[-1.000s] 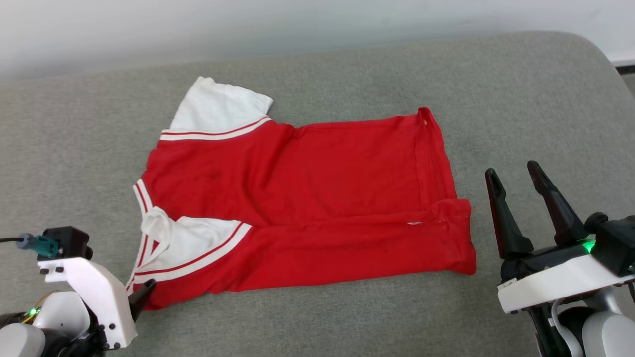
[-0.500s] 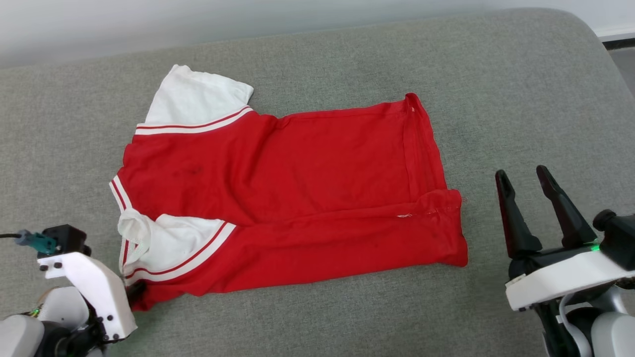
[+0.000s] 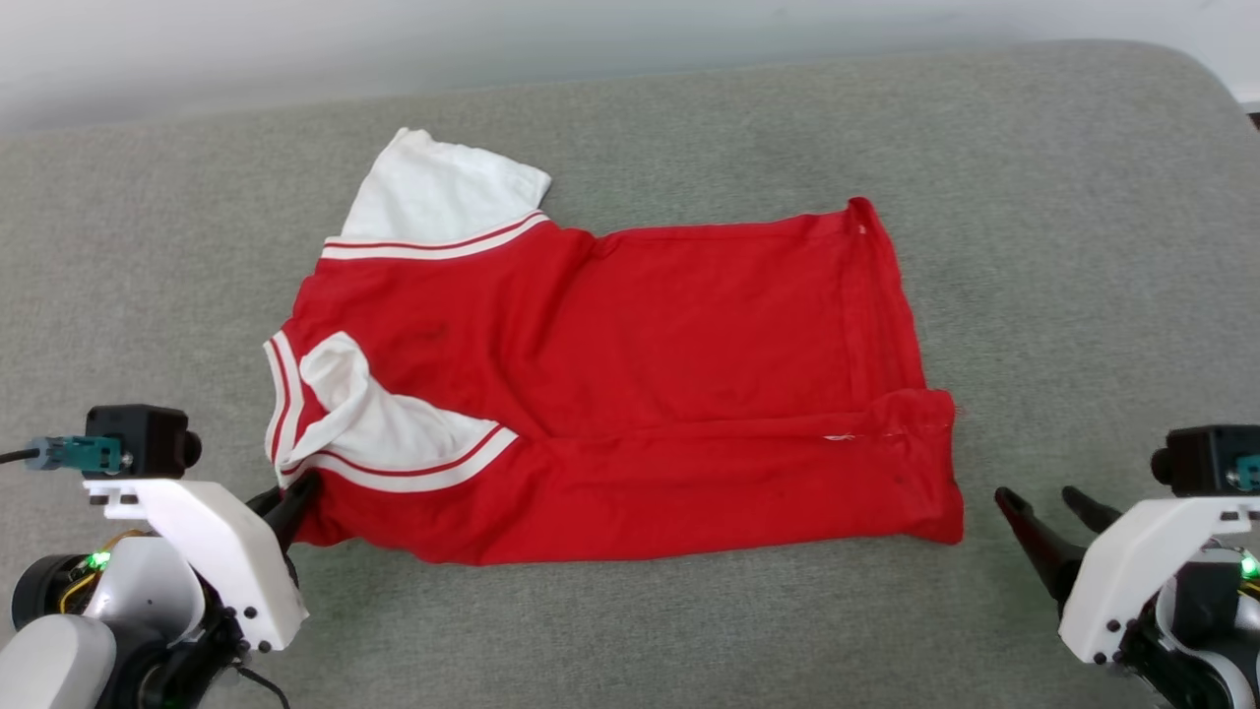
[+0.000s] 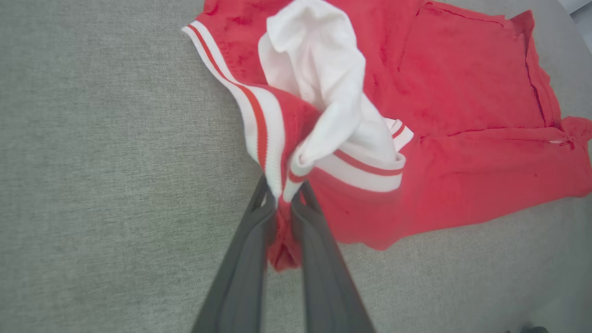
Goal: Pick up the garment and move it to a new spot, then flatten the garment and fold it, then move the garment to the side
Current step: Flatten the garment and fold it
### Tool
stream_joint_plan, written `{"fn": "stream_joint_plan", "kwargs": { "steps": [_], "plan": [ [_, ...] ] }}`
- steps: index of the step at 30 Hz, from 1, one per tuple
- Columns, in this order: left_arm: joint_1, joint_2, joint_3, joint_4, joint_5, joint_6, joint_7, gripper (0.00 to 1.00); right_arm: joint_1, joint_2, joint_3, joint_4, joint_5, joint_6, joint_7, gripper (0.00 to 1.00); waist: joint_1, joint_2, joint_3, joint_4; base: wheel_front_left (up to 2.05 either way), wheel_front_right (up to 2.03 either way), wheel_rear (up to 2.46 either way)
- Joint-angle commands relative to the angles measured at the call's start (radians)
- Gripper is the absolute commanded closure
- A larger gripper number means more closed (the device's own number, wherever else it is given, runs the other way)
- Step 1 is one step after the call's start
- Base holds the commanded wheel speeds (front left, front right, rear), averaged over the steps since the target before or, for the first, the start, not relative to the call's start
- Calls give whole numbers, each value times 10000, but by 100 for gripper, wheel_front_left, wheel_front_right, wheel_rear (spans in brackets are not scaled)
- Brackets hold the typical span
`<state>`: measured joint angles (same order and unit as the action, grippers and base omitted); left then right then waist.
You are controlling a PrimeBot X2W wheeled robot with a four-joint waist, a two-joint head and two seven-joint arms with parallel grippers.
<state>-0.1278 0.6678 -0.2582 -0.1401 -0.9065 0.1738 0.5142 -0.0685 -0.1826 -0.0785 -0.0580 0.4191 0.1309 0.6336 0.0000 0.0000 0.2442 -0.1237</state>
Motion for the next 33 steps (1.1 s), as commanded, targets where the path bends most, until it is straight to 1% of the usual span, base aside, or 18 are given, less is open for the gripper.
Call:
{"fn": "stream_joint_plan", "kwargs": {
  "steps": [1,3,6,12,16,17,18,23,25,28,31,33],
  "plan": [
    [-30,-3,-41,-141,76,45,-63,100,-232,-26,43,20,107,-4,221,0,0,0,79,114,0,0,0],
    [-147,-13,-107,-417,251,87,-118,100,-383,-32,142,203,198,-4,739,0,0,0,178,239,0,0,0],
    [-282,-84,-235,-706,399,117,-146,100,-841,26,368,491,403,-4,1027,0,0,0,354,414,0,0,0],
    [-501,-200,-440,-909,579,115,-185,100,-1577,31,945,1501,661,-4,1106,0,0,0,705,664,0,0,0],
    [-608,-234,-456,-850,640,99,-252,100,-1776,56,1465,2264,831,-4,1194,0,0,0,855,718,0,0,0],
    [-621,-257,-462,-828,637,88,-286,100,-1803,75,1594,2392,873,-4,1171,89,0,0,868,733,0,0,0],
    [-616,-264,-461,-793,637,75,-311,100,-1838,97,1692,2511,948,-4,1173,100,0,0,868,742,0,0,0],
    [-520,-337,-422,-682,655,6,-565,100,-2070,-168,1842,2624,1017,-4,892,100,0,0,738,727,0,0,0],
    [-354,-466,-396,-609,575,-108,-893,100,-2176,-424,1848,2452,1037,-5,705,100,0,0,521,714,0,0,0],
    [-178,-629,-372,-548,486,-80,-1095,100,-2127,-570,1877,2278,1012,-5,622,100,0,0,284,723,0,0,0],
    [80,-716,-203,-482,586,207,-1423,100,-1964,-673,1941,2094,1001,-4,654,100,0,0,-66,731,0,0,0],
    [292,-846,-192,-519,552,304,-1550,100,-1819,-735,1950,1978,968,-5,691,100,0,0,-292,764,0,0,0]
  ]
}}
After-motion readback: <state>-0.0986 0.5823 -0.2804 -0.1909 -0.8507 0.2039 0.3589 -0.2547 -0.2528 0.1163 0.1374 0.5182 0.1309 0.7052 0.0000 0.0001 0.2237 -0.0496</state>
